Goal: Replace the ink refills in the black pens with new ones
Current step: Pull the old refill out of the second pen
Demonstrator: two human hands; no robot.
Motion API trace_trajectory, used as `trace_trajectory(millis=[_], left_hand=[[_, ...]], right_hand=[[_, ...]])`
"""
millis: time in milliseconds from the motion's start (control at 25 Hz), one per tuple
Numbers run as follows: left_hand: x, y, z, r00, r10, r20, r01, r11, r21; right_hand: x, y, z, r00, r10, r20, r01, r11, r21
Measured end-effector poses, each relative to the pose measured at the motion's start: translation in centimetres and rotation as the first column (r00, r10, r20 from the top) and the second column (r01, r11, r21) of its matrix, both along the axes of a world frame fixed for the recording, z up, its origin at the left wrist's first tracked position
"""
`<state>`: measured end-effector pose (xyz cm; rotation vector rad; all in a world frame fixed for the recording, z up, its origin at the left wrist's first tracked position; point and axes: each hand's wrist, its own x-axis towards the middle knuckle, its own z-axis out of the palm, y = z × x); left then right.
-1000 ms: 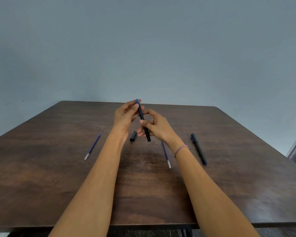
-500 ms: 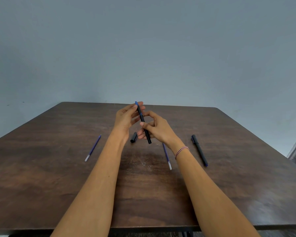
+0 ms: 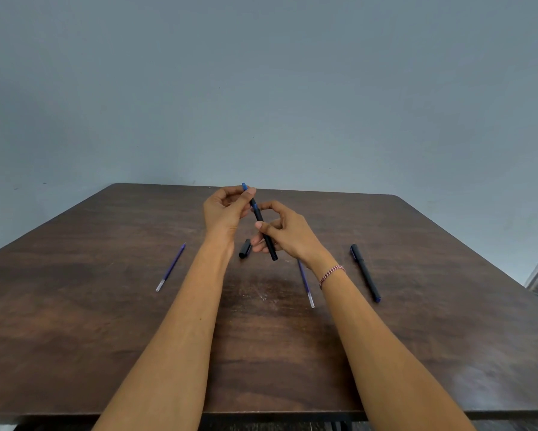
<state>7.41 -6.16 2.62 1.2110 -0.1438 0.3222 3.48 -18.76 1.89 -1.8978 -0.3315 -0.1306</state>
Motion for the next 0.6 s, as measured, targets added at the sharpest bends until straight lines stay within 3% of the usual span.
trace_trajectory(millis=[160, 400, 600], left_hand=[[-0.23, -0.12, 0.18, 1.0, 0.014, -0.016, -0.014, 1.0, 0.028], [0.07, 0.36, 0.16, 0.966, -0.257, -0.027, 0.259, 0.961, 0.095], [0.21, 0.45, -0.14, 0.976, -0.217, 0.038, 0.209, 0.967, 0.144]], right_hand=[[-0.11, 0.12, 0.09, 1.0, 0.012, -0.012, -0.012, 1.0, -0.002], [-0.02, -0.3, 0.31, 0.999, 0.008, -0.032, -0.005, 0.997, 0.078], [-0.09, -0.16, 0.35, 1.0, 0.011, -0.026, -0.009, 0.998, 0.066]])
